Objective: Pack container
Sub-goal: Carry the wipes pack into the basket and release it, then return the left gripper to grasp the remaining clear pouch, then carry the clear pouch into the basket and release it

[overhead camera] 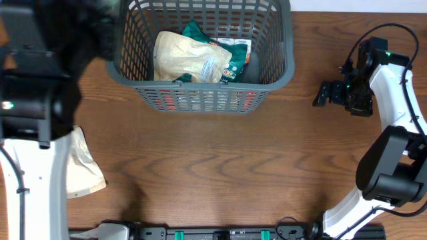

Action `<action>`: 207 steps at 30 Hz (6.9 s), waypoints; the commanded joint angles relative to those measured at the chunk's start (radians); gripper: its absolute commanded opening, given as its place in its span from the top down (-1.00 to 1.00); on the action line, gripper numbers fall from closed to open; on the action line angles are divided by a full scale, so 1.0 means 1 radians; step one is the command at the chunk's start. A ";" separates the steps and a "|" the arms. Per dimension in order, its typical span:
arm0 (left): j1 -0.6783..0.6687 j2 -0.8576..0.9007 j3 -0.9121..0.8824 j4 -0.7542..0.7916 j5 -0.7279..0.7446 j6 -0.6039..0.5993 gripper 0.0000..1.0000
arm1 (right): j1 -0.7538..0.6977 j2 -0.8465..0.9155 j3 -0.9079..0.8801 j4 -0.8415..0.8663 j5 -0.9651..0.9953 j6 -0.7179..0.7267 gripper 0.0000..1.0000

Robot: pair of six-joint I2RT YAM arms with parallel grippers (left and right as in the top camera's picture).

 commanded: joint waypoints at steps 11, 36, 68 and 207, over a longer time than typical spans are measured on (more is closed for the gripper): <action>-0.328 0.373 0.006 0.196 0.064 0.549 0.89 | 0.001 -0.004 -0.002 0.001 0.004 -0.019 -0.99; -0.357 0.563 0.007 0.130 0.080 0.435 -0.10 | 0.000 -0.004 -0.002 -0.003 0.005 -0.019 -0.98; 0.285 -0.239 -0.125 -0.677 -0.335 -0.427 -0.68 | 0.001 -0.004 -0.002 -0.010 0.004 -0.019 -0.98; -0.139 0.609 0.070 -0.024 0.156 0.418 -0.83 | 0.001 -0.004 -0.002 -0.030 -0.002 -0.032 -0.98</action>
